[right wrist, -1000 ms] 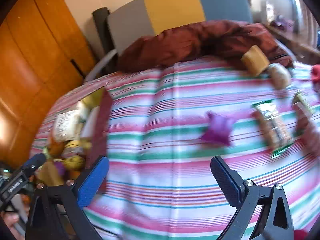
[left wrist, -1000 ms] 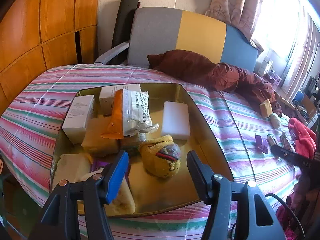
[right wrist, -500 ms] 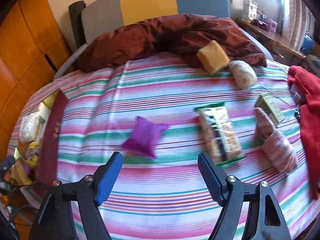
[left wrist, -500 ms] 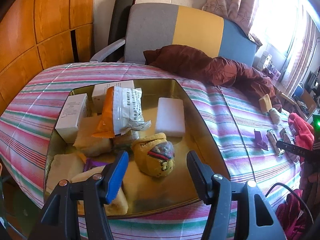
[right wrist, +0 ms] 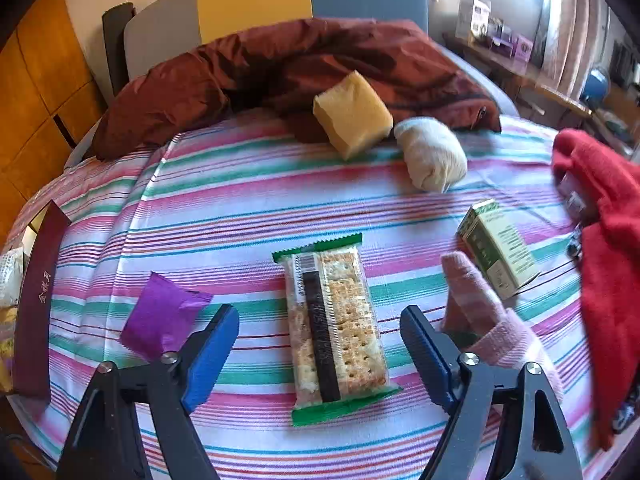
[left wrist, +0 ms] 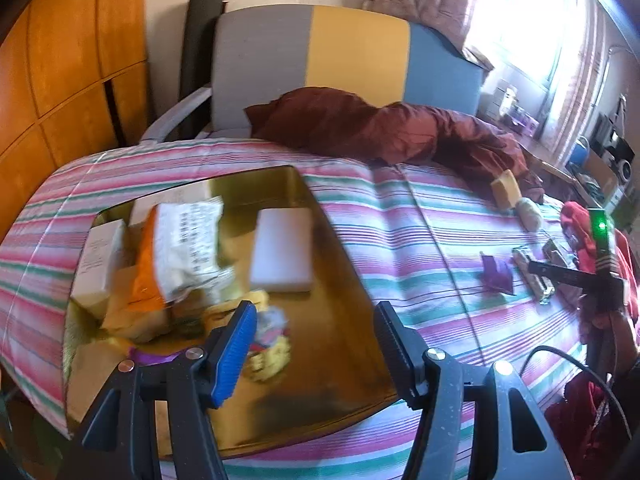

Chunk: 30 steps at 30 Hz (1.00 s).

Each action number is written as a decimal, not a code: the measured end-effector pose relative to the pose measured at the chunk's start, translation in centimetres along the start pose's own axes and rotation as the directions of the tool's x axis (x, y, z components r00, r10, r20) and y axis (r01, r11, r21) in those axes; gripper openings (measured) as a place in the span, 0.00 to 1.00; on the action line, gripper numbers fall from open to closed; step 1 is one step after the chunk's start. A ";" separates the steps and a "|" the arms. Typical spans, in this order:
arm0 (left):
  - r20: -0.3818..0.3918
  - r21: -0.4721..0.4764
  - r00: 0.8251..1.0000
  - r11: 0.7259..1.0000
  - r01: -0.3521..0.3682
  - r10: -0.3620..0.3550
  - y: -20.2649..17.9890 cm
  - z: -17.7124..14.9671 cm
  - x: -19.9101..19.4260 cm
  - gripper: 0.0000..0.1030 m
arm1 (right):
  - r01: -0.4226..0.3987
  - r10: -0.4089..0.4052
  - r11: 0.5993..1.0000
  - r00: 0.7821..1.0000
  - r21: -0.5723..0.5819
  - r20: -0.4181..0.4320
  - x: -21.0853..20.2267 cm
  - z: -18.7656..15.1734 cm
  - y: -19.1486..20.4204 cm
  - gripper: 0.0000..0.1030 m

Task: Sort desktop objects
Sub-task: 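Grasp the green-edged cracker pack with the right tool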

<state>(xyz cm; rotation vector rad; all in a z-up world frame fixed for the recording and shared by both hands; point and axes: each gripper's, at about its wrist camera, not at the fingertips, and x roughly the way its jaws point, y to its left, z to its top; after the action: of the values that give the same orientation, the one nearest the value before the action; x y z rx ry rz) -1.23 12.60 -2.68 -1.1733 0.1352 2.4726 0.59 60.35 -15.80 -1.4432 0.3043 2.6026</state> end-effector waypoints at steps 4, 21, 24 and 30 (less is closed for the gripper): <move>-0.010 0.046 0.999 0.998 0.044 -0.044 -2.3 0.8 0.7 0.60 | 0.024 -0.025 1.000 0.999 -0.016 -0.023 1.0 -0.1 0.0 0.81; -0.112 0.211 0.975 0.954 0.211 -0.191 -12.2 3.5 6.0 0.60 | 0.067 -0.074 0.995 0.994 -0.081 -0.083 2.3 0.0 0.5 0.50; -0.149 0.250 0.968 0.940 0.234 -0.202 -14.3 3.2 7.5 0.60 | 0.061 -0.068 0.995 0.994 -0.080 -0.090 2.3 -0.1 0.4 0.50; -0.211 0.282 0.943 0.908 0.309 -0.256 -18.1 3.3 9.9 0.58 | 0.055 -0.063 0.995 0.993 -0.083 -0.096 2.2 -0.3 0.4 0.50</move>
<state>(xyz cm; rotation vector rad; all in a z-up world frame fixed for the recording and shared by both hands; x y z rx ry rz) -2.12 33.12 -6.59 -1.1696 0.3635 2.0084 -0.46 59.99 -17.79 -1.5848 0.1673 2.5289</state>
